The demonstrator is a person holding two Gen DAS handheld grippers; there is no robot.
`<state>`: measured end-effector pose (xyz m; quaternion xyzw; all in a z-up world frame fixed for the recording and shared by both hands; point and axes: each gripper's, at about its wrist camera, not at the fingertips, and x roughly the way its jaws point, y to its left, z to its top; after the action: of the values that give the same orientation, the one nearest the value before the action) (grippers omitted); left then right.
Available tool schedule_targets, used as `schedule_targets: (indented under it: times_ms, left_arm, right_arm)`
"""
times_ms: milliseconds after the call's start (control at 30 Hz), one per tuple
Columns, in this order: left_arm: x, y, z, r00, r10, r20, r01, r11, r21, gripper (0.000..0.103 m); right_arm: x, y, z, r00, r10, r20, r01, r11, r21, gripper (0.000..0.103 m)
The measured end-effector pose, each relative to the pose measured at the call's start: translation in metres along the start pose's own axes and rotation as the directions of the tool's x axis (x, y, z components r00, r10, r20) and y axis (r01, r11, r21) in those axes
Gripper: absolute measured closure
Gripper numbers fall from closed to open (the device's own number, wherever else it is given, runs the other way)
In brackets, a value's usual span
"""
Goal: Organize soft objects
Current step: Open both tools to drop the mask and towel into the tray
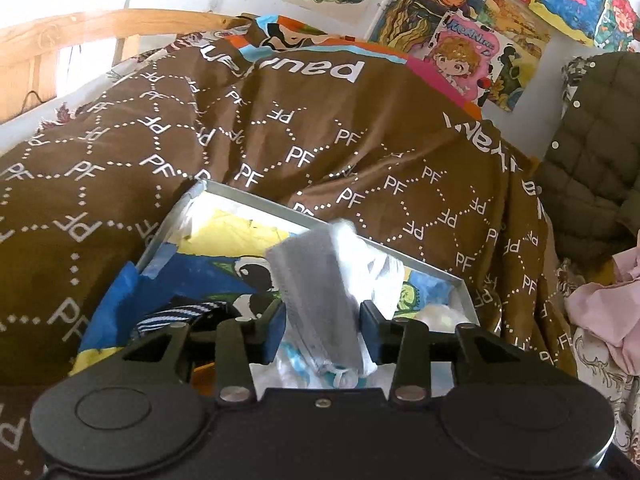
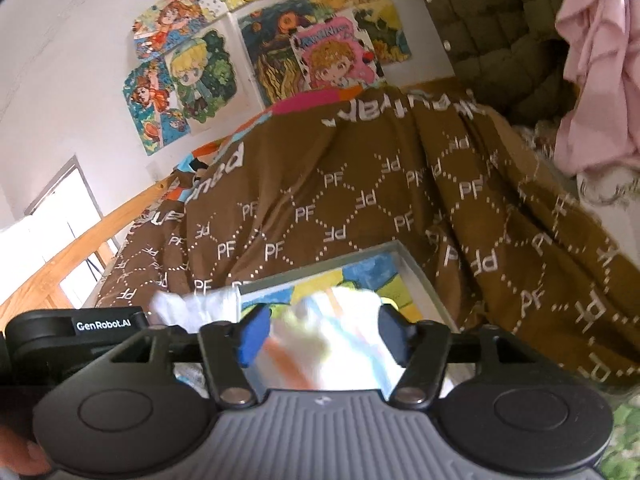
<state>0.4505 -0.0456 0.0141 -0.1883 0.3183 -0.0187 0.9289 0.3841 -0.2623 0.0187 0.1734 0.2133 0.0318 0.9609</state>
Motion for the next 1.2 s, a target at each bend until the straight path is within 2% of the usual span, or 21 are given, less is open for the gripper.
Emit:
schedule_targets:
  times_ms: [100,267,333,367,433,500,533,633,867,933,1033,1200]
  left_arm:
    - [-0.015,0.0,0.004,1.0,0.009,0.004,-0.009,1.0,0.0,0.055]
    - [-0.049,-0.003,0.009,0.999,0.002,0.038,-0.003,1.0,0.008,0.041]
    - [-0.064,-0.005,0.01,0.998,-0.003,0.056,0.003,1.0,0.012,0.032]
    - [-0.074,-0.006,0.01,0.997,-0.006,0.076,0.005,1.0,0.014,0.028]
    - [-0.094,-0.006,0.007,0.991,-0.024,0.131,0.022,1.0,0.016,0.014]
    - [-0.118,-0.006,0.003,0.976,-0.046,0.213,0.042,0.999,0.025,0.003]
    - [-0.129,-0.006,0.001,0.969,-0.049,0.243,0.043,0.999,0.032,0.001]
    - [-0.16,-0.004,-0.006,0.946,-0.066,0.317,0.048,0.997,0.064,0.001]
    - [-0.22,0.005,-0.027,0.906,-0.092,0.413,0.054,0.993,0.103,0.001]
    - [-0.238,0.008,-0.036,0.889,-0.102,0.446,0.053,0.991,0.12,0.001]
    - [-0.262,0.012,-0.049,0.872,-0.098,0.48,0.032,0.989,0.145,0.001]
    - [-0.295,0.021,-0.072,0.857,-0.107,0.503,0.013,0.982,0.187,0.001]
  right_arm:
    - [-0.018,0.004,0.007,0.999,0.022,0.035,-0.022,1.0,-0.001,0.023]
    - [-0.054,0.008,0.019,0.993,0.047,0.11,-0.044,0.998,-0.033,0.013]
    - [-0.068,0.009,0.023,0.989,0.047,0.139,-0.041,0.998,-0.044,0.005]
    - [-0.075,0.009,0.024,0.986,0.046,0.158,-0.039,0.998,-0.05,0.003]
    - [-0.09,0.008,0.025,0.977,0.058,0.205,-0.046,0.997,-0.065,0.0]
    - [-0.105,0.008,0.025,0.97,0.064,0.236,-0.045,0.995,-0.086,0.0]
    - [-0.113,0.009,0.026,0.966,0.066,0.25,-0.043,0.995,-0.094,0.0]
    - [-0.135,0.012,0.025,0.954,0.082,0.288,-0.055,0.993,-0.102,0.0]
    - [-0.184,0.028,0.008,0.93,0.119,0.347,-0.073,0.987,-0.141,0.0]
    - [-0.197,0.033,0.001,0.926,0.131,0.355,-0.081,0.985,-0.154,0.0]
    - [-0.214,0.041,-0.009,0.927,0.14,0.349,-0.087,0.983,-0.163,0.0]
    - [-0.233,0.058,-0.034,0.95,0.129,0.284,-0.073,0.977,-0.199,0.0]
